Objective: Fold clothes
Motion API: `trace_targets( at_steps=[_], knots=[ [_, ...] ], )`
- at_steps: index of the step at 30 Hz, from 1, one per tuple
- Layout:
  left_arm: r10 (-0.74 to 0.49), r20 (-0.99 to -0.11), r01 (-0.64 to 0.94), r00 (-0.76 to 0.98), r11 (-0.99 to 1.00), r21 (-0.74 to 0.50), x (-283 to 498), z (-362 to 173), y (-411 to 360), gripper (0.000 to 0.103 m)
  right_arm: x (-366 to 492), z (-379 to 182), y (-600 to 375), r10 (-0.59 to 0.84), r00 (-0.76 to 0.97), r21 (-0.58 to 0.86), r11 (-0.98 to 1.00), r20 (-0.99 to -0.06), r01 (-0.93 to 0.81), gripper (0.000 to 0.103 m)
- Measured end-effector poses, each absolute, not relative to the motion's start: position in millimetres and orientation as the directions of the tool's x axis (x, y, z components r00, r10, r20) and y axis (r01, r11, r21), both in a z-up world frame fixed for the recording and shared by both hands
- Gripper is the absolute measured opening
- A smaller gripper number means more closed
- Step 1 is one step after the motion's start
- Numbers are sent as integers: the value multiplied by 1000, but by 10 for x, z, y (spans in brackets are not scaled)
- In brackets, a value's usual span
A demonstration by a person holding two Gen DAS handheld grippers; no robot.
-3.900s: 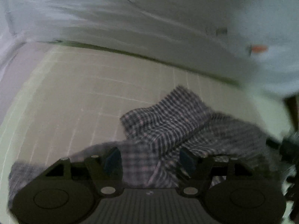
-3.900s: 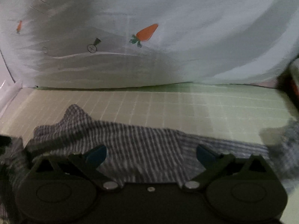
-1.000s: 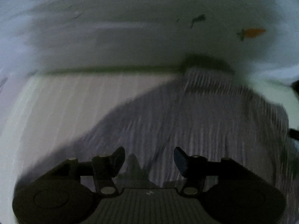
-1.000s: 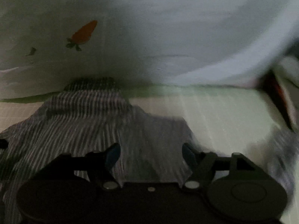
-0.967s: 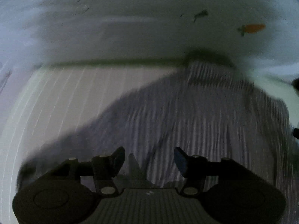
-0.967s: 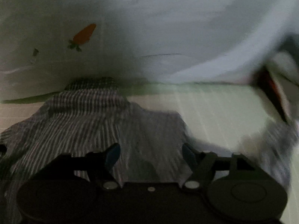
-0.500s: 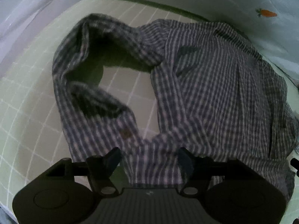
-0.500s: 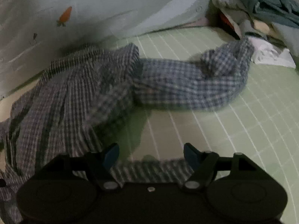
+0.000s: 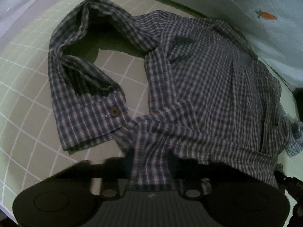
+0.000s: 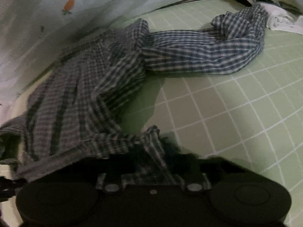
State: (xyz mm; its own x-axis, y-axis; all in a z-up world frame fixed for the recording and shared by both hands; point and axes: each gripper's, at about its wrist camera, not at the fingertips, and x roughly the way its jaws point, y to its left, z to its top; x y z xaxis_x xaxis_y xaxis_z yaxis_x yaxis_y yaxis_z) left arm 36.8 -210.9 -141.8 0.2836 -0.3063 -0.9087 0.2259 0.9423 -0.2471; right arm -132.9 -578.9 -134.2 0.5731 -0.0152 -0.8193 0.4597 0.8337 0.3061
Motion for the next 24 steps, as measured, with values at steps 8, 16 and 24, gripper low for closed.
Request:
trace_targets(
  at_steps=[8, 16, 24],
  knots=[
    [-336, -861, 243, 382, 935, -257, 76, -1154, -1916, 4, -1733, -1071, -5684, -58, 695, 359, 824, -717, 439, 4],
    [-339, -852, 301, 400, 926, -227, -495, -974, -1519, 6, -2395, -719, -5403, -98, 727, 288, 876, -679, 387, 4],
    [-323, -861, 206, 392, 943, -260, -478, -970, -1229, 31, -2545, -838, -5311, -116, 638, 249, 856, -762, 454, 33]
  ],
)
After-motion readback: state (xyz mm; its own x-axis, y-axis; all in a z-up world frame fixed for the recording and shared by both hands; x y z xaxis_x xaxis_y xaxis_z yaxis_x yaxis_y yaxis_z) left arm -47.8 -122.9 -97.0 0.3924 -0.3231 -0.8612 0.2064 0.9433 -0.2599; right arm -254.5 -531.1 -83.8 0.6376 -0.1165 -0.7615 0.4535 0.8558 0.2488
